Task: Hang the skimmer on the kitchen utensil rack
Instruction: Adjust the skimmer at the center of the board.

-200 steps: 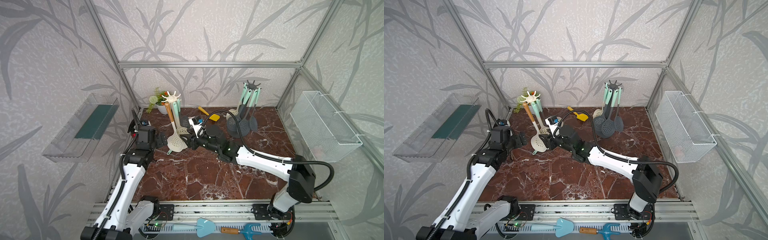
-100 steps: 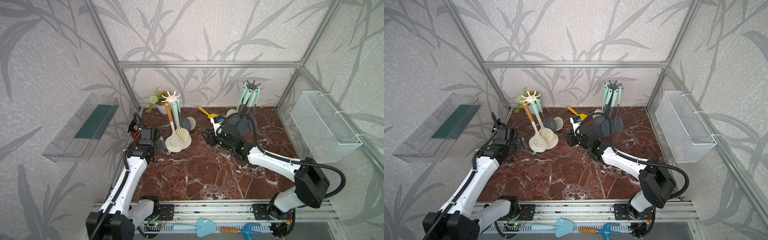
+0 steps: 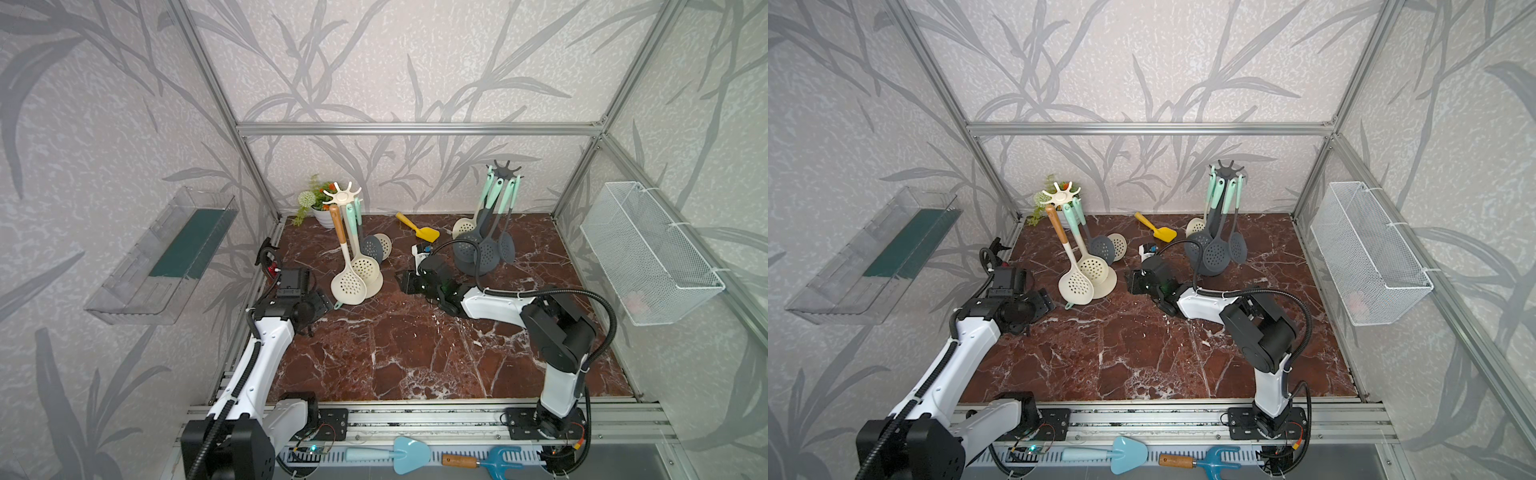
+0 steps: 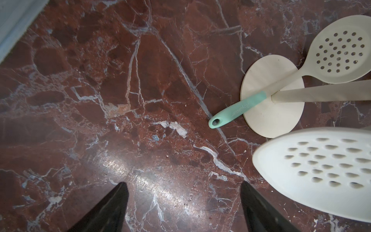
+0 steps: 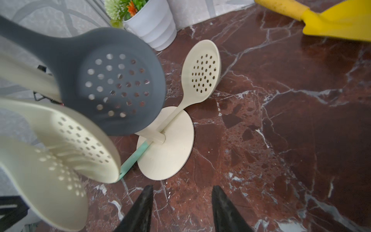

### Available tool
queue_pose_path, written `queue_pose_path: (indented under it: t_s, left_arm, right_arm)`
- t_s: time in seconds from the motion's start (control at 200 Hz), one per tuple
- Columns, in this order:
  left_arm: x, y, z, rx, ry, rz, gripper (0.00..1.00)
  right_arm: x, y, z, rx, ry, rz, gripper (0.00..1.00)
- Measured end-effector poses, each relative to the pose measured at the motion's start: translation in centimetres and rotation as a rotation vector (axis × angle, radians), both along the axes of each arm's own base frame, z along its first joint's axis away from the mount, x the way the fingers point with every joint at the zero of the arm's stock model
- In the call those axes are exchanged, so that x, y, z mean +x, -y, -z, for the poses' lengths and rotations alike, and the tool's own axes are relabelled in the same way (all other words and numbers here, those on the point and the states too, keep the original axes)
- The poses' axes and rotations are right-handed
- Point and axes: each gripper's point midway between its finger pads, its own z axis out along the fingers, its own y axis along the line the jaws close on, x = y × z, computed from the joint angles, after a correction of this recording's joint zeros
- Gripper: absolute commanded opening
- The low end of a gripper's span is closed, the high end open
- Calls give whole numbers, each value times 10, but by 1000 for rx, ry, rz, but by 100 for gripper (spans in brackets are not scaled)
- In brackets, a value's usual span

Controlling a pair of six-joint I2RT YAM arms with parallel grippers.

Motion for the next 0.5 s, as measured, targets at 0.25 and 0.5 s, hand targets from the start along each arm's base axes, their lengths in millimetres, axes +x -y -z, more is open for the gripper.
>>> queue_pose_path:
  t_s: [0.25, 0.5]
  left_arm:
    - [-4, 8, 31, -104, -73, -53, 76]
    - [-1, 12, 49, -162, -103, -95, 65]
  right_arm:
    - [25, -6, 21, 76, -70, 78, 48]
    - [33, -6, 18, 121, -68, 90, 48]
